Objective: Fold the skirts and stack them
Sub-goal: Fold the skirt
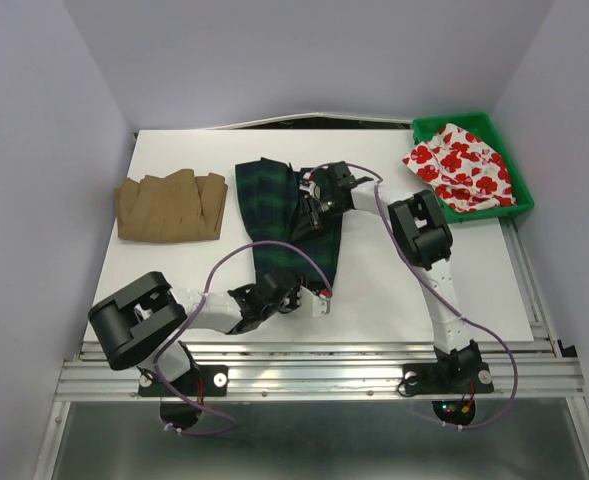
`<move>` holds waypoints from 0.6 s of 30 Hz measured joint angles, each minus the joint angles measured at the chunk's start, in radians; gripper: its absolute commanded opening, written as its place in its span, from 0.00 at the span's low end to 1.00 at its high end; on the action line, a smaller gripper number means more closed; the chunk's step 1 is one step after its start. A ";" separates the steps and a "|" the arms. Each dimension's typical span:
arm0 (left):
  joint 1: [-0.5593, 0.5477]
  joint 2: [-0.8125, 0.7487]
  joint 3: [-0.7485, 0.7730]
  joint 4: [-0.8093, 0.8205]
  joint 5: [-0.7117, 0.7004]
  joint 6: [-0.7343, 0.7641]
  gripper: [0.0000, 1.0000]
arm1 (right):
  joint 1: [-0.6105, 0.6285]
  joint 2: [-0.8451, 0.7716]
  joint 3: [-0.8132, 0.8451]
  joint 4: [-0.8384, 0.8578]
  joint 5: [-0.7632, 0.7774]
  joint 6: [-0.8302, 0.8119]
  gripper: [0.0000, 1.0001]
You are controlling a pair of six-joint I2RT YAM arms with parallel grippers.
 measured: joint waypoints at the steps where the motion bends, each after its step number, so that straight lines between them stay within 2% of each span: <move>1: 0.000 0.002 0.000 -0.007 -0.008 -0.004 0.31 | 0.000 -0.003 -0.005 0.003 -0.002 -0.004 0.28; 6: 0.000 -0.015 0.021 -0.063 -0.032 -0.021 0.06 | 0.002 -0.035 -0.055 0.022 0.003 -0.042 0.30; 7: 0.001 -0.028 0.037 -0.101 -0.031 -0.033 0.03 | 0.004 -0.048 -0.072 0.028 0.009 -0.050 0.34; 8: 0.001 -0.038 0.050 -0.122 -0.029 -0.043 0.00 | 0.006 -0.064 -0.090 0.033 0.021 -0.063 0.46; 12: 0.010 -0.103 0.142 -0.314 0.019 -0.108 0.00 | 0.026 -0.150 -0.128 0.024 0.102 -0.107 0.67; 15: 0.019 -0.164 0.195 -0.443 0.072 -0.153 0.00 | 0.040 -0.196 -0.092 0.005 0.195 -0.140 0.74; 18: 0.017 -0.194 0.238 -0.568 0.143 -0.195 0.00 | 0.027 -0.192 0.034 -0.020 0.271 -0.161 0.77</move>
